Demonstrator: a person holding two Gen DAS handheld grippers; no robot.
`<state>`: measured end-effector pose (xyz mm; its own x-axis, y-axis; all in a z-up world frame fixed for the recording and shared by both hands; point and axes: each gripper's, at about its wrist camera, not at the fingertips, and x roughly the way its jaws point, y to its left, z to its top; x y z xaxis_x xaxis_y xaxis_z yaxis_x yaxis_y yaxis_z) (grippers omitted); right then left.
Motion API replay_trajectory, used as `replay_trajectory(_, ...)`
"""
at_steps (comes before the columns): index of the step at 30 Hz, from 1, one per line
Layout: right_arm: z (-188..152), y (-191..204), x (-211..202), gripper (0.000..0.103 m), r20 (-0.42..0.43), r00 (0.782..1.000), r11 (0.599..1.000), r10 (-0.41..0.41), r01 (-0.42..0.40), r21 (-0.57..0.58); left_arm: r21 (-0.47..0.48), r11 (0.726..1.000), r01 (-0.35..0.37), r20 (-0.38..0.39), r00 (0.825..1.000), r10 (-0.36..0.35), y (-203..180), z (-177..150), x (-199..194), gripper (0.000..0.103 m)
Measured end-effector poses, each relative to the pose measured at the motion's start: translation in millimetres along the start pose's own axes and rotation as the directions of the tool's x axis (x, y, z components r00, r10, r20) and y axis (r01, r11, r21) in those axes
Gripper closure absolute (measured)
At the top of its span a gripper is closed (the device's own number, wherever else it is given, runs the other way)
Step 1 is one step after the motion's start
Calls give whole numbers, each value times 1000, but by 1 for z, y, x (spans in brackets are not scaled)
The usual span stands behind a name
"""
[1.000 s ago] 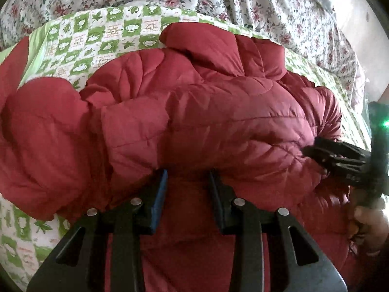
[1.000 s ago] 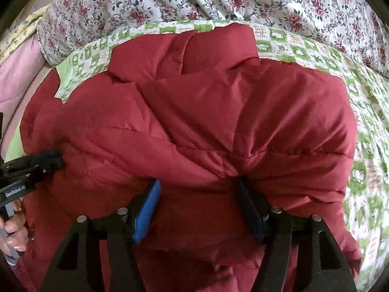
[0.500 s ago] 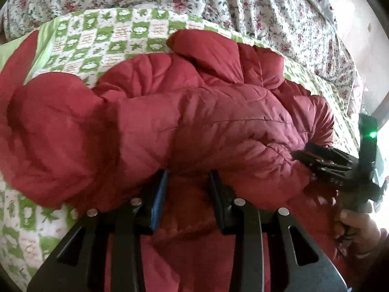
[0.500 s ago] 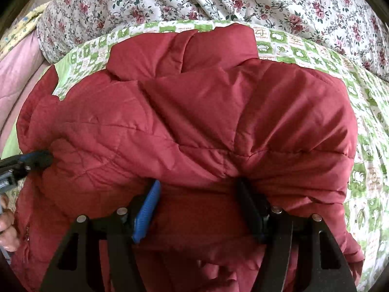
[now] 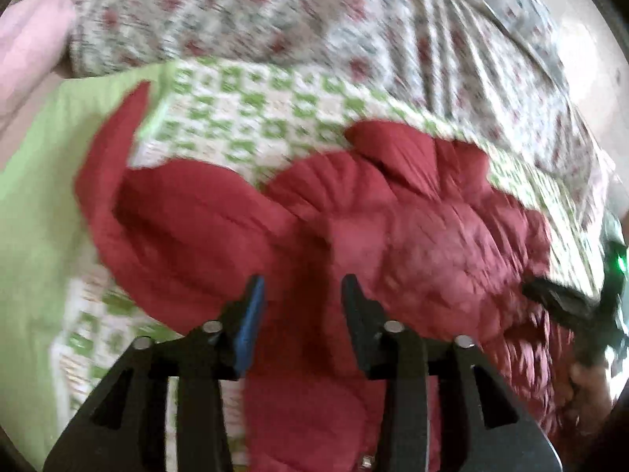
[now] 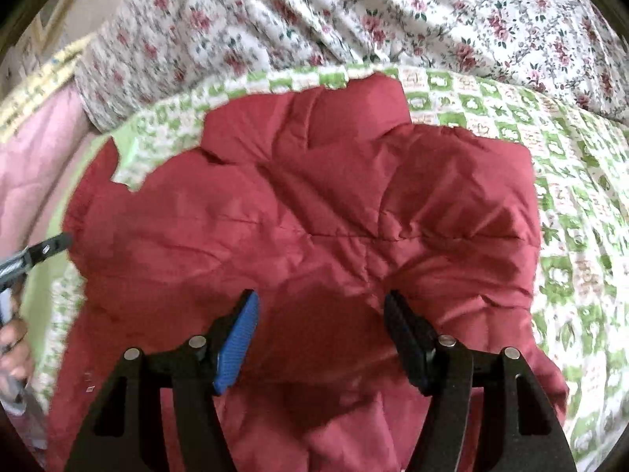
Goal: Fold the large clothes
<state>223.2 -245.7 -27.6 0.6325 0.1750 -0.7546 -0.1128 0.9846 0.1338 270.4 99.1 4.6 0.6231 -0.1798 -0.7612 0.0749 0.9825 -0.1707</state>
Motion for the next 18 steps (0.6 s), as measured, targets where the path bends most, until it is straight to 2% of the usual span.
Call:
replay_trajectory(1, -1, 1, -8, 35, 7, 1000, 1000, 18, -18, 1, -13, 1000, -25, 14, 1000, 25, 9, 6, -3, 47)
replay_trajectory(3, -4, 5, -19, 35, 18, 999, 999, 45, -45, -4, -21, 996, -81, 30, 996, 82, 25, 17, -5, 41)
replay_trajectory(8, -11, 16, -44, 35, 38, 993, 993, 114, -113, -23, -32, 977, -210, 30, 977, 211, 61, 41, 3, 41)
replay_trajectory(14, -17, 23, -68, 35, 63, 984, 986, 165, -164, -22, -64, 958, -280, -4, 960, 280, 96, 61, 28, 41)
replay_trajectory(18, -21, 28, -83, 35, 82, 979, 982, 187, -184, -38, -85, 937, -340, -37, 940, 338, 114, 76, 52, 41)
